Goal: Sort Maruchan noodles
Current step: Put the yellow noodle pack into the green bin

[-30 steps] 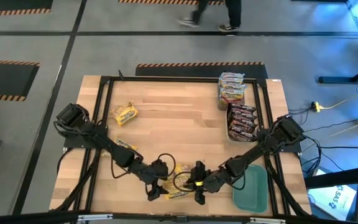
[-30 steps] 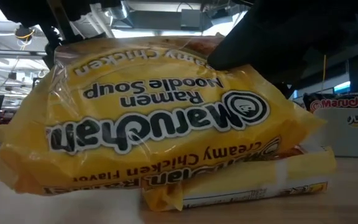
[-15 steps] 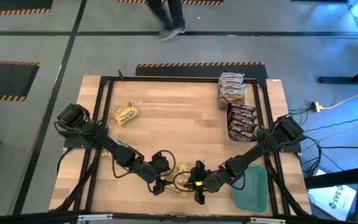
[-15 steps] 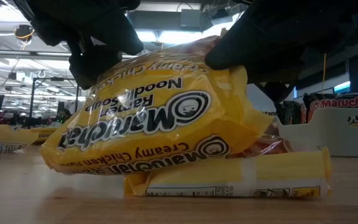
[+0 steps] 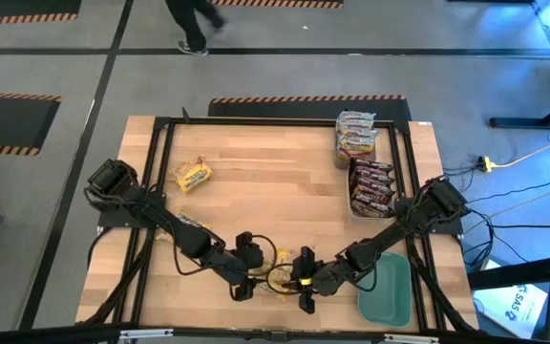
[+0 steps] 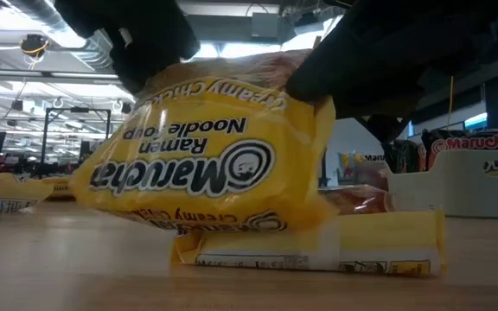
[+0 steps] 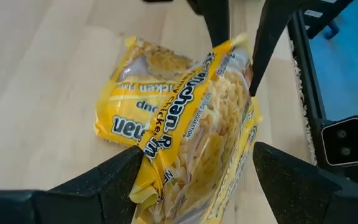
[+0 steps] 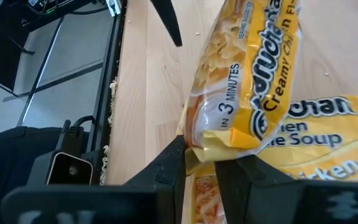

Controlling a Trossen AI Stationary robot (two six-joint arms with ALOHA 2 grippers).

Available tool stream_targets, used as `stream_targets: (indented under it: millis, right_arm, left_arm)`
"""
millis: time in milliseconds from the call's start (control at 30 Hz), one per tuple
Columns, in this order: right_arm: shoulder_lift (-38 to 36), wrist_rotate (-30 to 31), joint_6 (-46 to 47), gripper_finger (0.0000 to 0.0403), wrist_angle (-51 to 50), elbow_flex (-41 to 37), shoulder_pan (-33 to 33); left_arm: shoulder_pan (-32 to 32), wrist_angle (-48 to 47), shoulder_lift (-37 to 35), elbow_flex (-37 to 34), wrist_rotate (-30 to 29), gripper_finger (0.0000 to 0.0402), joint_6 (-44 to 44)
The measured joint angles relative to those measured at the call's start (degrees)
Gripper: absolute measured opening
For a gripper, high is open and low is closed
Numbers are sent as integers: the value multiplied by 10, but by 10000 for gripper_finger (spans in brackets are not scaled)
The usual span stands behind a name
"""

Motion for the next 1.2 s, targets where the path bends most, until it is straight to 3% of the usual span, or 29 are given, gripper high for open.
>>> stream_targets:
  millis: [300, 767, 1200]
  right_arm:
    - [0, 3, -12, 67, 0, 0, 0]
    - [0, 74, -94, 67, 30, 0, 2]
    - [0, 70, -184, 67, 134, -1, 1]
  left_arm:
    - [1, -2, 0, 7, -29, 287, 91]
    - [1, -10, 0, 6, -30, 285, 88]
    - [-4, -13, 0, 6, 11, 199, 74]
